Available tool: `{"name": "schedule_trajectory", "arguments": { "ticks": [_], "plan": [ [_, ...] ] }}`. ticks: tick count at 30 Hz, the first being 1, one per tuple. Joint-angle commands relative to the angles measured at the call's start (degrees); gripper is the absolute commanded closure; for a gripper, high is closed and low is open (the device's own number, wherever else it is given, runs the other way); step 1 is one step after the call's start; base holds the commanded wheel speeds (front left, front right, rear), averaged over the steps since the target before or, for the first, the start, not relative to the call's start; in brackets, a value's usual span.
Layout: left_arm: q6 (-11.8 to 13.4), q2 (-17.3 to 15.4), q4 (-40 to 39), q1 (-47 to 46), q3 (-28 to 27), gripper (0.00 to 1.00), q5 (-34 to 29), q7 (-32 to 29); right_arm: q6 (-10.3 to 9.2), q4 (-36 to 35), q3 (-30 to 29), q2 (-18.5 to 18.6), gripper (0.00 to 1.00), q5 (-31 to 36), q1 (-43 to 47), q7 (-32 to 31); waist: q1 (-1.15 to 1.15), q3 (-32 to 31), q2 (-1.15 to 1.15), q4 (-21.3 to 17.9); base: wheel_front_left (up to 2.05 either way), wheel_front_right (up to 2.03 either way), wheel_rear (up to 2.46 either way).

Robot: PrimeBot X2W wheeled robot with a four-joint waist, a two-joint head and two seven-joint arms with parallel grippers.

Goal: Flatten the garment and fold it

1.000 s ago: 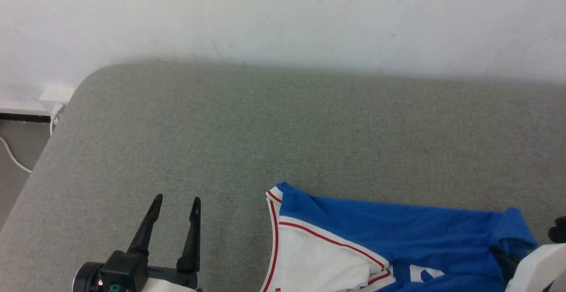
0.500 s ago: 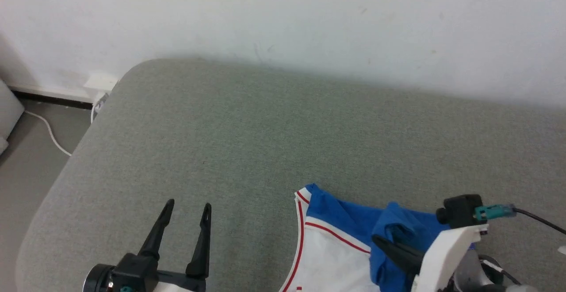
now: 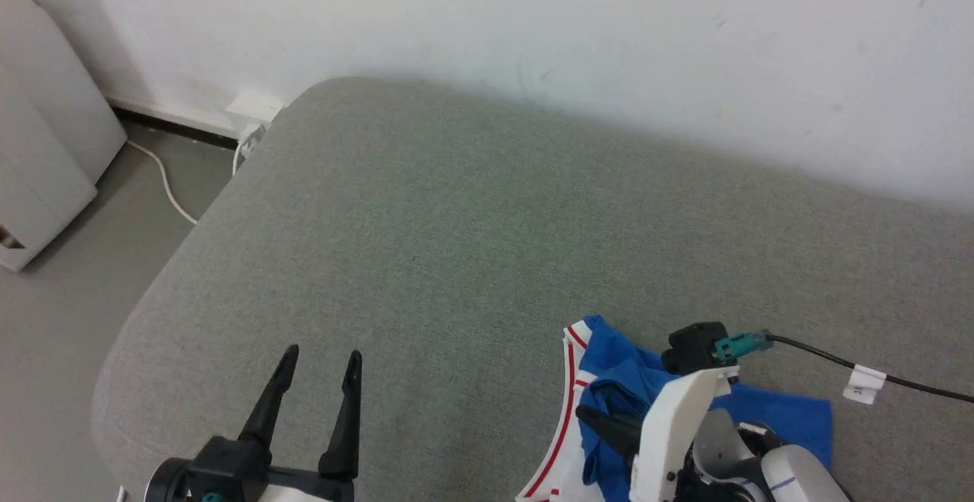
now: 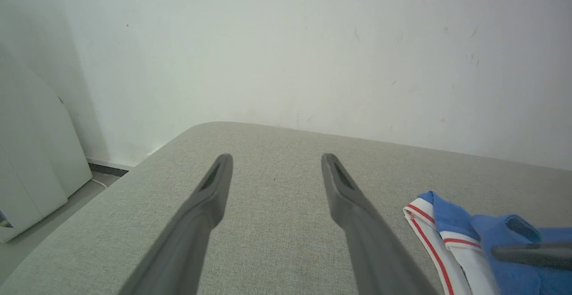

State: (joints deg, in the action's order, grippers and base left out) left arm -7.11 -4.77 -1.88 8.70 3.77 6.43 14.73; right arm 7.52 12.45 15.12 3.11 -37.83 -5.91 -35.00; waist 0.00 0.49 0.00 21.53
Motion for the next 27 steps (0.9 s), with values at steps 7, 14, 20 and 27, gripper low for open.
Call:
{"name": "schedule_trajectory", "arguments": {
  "ticks": [7, 14, 20, 27],
  "plan": [
    [-0.37, 0.93, -0.05, -0.96, -0.74, 0.0, 0.5, 0.27, -0.03, 4.22, 5.37, -0.23, 0.0, -4.83, -4.95, 4.81, 0.0, 1.01, 0.0, 1.13, 0.0, 0.0, 0.0],
    [-0.37, 1.22, 0.41, -0.7, -1.33, 0.0, 0.18, 0.27, -0.03, 4.35, 5.06, 1.48, 0.0, -1.04, -8.03, 8.82, 0.0, -0.32, 0.0, -1.38, 0.0, 0.0, 0.0],
    [-0.37, 1.31, 0.62, -0.37, -1.42, 0.0, 0.32, 0.27, -0.03, 3.91, 3.91, 7.53, 0.0, 5.43, -11.01, 16.34, 0.0, -1.62, 0.0, -4.81, 0.0, 0.0, 0.0],
    [-0.37, 1.39, 0.69, -0.1, -2.1, 0.0, 0.64, 0.27, -0.03, 3.16, 2.22, 15.57, 0.0, 12.88, -13.27, 27.66, 0.0, -2.41, 0.0, -9.09, 0.0, 0.0, 0.0]
  ]
}}
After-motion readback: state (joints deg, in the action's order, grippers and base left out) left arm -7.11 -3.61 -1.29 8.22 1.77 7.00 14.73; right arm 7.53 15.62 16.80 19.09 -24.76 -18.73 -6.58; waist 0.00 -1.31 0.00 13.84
